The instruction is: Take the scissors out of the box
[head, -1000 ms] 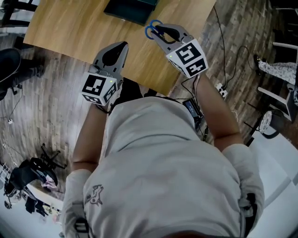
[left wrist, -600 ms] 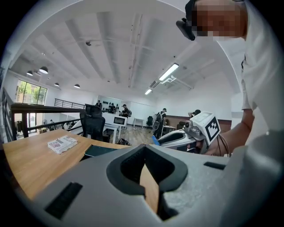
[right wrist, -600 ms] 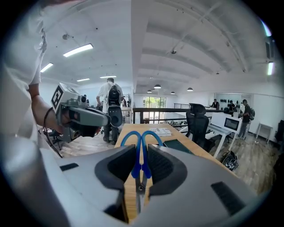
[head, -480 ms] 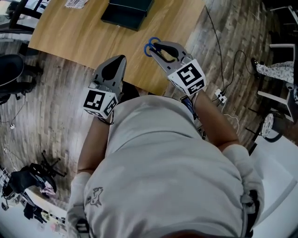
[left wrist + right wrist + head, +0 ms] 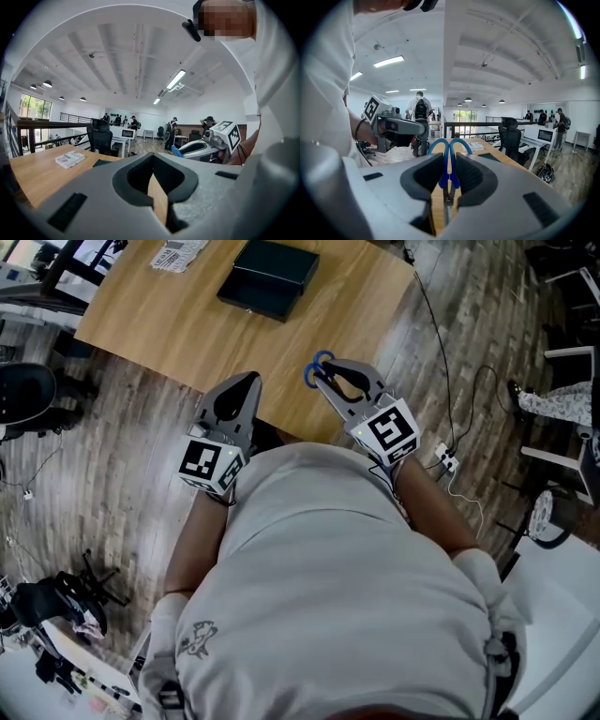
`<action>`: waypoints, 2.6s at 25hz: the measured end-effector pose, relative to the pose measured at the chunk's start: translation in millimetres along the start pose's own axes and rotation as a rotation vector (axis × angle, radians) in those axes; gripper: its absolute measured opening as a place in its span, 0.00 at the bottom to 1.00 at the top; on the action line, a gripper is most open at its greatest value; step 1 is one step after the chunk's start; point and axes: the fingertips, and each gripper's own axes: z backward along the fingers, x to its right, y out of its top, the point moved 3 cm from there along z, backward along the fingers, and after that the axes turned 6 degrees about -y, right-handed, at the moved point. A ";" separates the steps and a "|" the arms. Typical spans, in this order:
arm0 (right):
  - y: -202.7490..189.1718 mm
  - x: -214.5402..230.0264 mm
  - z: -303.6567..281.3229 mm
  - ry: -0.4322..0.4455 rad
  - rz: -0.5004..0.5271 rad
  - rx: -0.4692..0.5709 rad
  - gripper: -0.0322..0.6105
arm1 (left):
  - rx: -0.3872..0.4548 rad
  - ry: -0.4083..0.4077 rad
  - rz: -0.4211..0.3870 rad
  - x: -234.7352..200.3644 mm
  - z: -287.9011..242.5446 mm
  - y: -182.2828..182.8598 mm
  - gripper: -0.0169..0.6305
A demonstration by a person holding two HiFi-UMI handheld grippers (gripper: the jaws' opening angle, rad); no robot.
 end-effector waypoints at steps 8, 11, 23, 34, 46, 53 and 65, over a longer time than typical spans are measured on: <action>12.5 8.9 2.3 0.007 0.012 0.024 0.19 | 0.001 0.035 -0.002 -0.3 8.1 6.5 0.03; 3.6 4.1 24.1 0.020 0.004 0.032 0.19 | 0.005 0.067 -0.008 24.2 17.6 5.7 0.03; 2.9 -33.1 38.2 0.090 -0.030 0.047 0.19 | -0.020 0.130 0.002 38.3 59.5 12.2 0.03; 0.3 -92.3 62.2 0.046 -0.035 0.042 0.19 | -0.023 0.082 -0.022 62.5 118.6 4.0 0.03; 4.6 -185.5 111.8 -0.045 -0.008 0.041 0.20 | 0.000 0.019 -0.058 101.1 221.0 -4.9 0.03; 0.5 -231.1 132.8 -0.086 -0.009 0.048 0.20 | 0.011 -0.007 -0.063 116.5 263.1 -14.0 0.03; -6.7 -277.2 154.1 -0.152 0.011 0.037 0.20 | 0.015 -0.065 -0.069 129.5 297.1 -27.9 0.03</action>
